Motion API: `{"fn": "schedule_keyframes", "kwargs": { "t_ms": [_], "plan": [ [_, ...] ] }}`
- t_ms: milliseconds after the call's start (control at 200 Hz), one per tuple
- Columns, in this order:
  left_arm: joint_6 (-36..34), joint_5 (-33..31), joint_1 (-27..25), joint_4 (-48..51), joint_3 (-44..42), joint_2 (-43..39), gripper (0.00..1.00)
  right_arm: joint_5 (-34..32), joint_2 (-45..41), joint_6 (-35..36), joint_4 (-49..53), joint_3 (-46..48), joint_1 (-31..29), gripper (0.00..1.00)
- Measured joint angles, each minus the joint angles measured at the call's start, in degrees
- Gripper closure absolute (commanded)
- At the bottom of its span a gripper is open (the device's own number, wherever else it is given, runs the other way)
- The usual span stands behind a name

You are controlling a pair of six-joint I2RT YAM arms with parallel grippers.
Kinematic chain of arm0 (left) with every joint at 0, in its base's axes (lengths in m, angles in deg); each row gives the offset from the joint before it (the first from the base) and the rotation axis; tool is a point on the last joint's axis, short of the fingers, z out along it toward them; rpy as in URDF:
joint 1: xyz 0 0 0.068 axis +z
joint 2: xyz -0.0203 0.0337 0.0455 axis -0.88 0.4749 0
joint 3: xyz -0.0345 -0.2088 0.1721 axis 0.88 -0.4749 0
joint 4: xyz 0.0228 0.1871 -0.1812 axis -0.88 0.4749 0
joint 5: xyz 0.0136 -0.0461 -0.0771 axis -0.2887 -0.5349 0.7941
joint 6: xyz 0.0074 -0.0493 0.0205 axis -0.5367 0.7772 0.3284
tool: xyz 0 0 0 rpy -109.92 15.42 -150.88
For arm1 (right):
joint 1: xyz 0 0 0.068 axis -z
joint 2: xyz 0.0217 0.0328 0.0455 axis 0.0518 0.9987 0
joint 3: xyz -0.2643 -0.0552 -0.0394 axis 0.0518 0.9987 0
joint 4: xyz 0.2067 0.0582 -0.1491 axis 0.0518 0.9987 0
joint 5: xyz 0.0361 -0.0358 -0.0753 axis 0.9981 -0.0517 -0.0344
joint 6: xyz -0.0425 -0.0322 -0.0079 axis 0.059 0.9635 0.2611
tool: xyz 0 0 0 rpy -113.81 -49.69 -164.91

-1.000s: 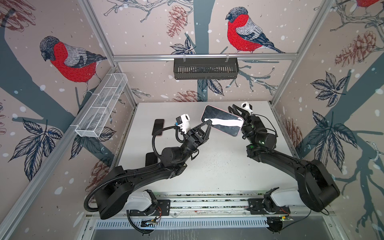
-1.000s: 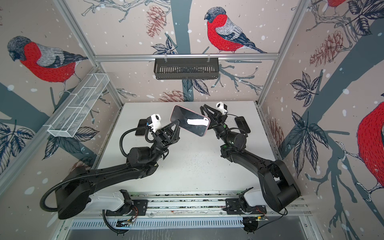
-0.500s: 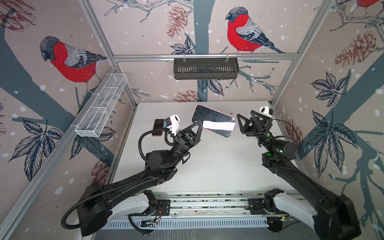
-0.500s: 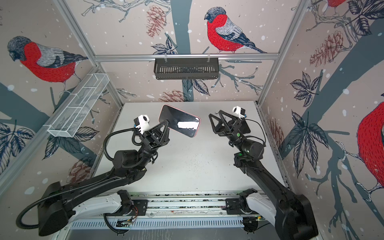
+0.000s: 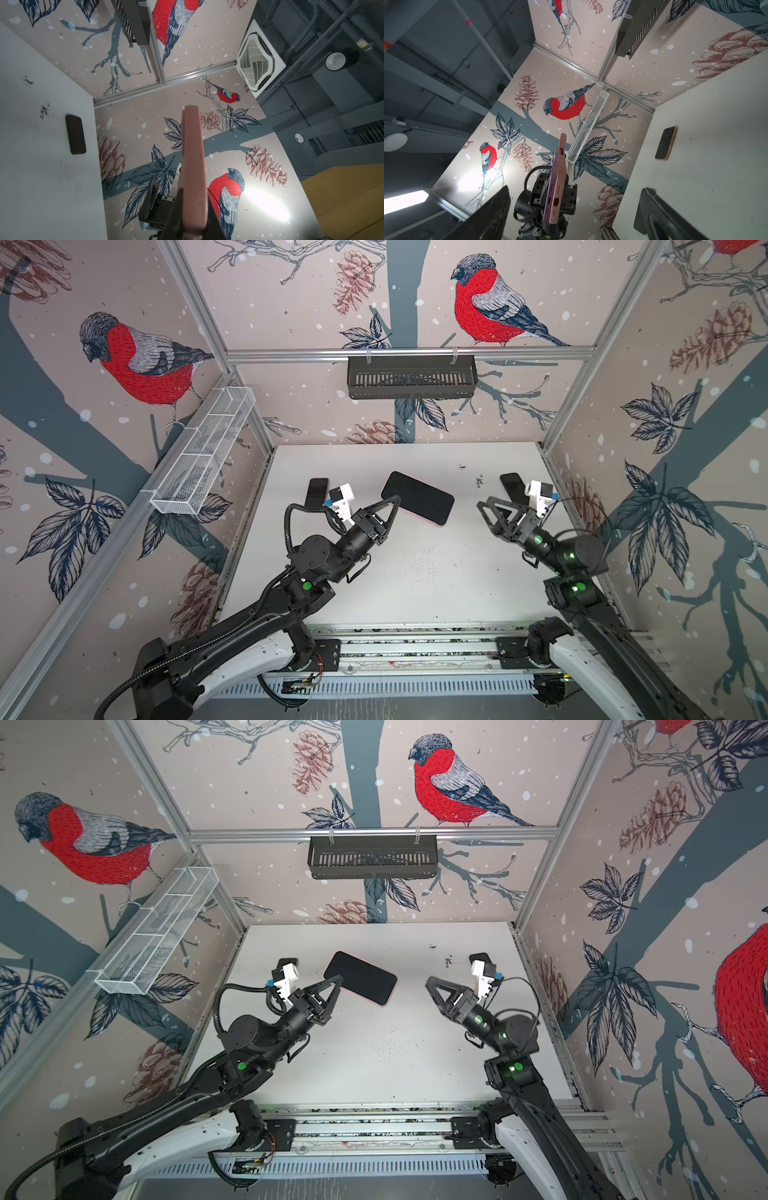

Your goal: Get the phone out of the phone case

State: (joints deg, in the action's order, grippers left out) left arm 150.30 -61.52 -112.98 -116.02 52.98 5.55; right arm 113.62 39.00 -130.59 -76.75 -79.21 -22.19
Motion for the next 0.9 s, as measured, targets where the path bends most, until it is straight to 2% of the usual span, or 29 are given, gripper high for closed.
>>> {"fn": "schedule_keyframes", "kwargs": {
  "t_ms": [195, 400, 640, 765, 896],
  "plan": [
    [2.49, 0.17, 0.26, 0.57, -3.56, -0.09, 1.0, -0.46, -4.57, -2.97, -4.0, 7.26, -6.08, 0.01],
    [4.46, 1.46, 0.26, -2.47, -6.1, 2.86, 1.0, -4.17, -1.66, -3.87, -9.68, 10.62, -13.94, 0.0],
    [5.4, 2.75, 0.24, -7.17, -7.74, 3.98, 1.0, -7.61, 2.89, -3.54, -14.56, 12.7, -17.92, 0.2],
    [5.51, 2.8, 0.26, -8.57, -7.87, 3.98, 1.0, -8.22, 4.31, -3.48, -15.98, 12.85, -18.53, 0.26],
    [5.62, 2.95, 0.24, -9.27, -8.5, 3.98, 1.0, -8.81, 5.62, -3.39, -17.09, 12.85, -18.6, 0.29]
  ]
}}
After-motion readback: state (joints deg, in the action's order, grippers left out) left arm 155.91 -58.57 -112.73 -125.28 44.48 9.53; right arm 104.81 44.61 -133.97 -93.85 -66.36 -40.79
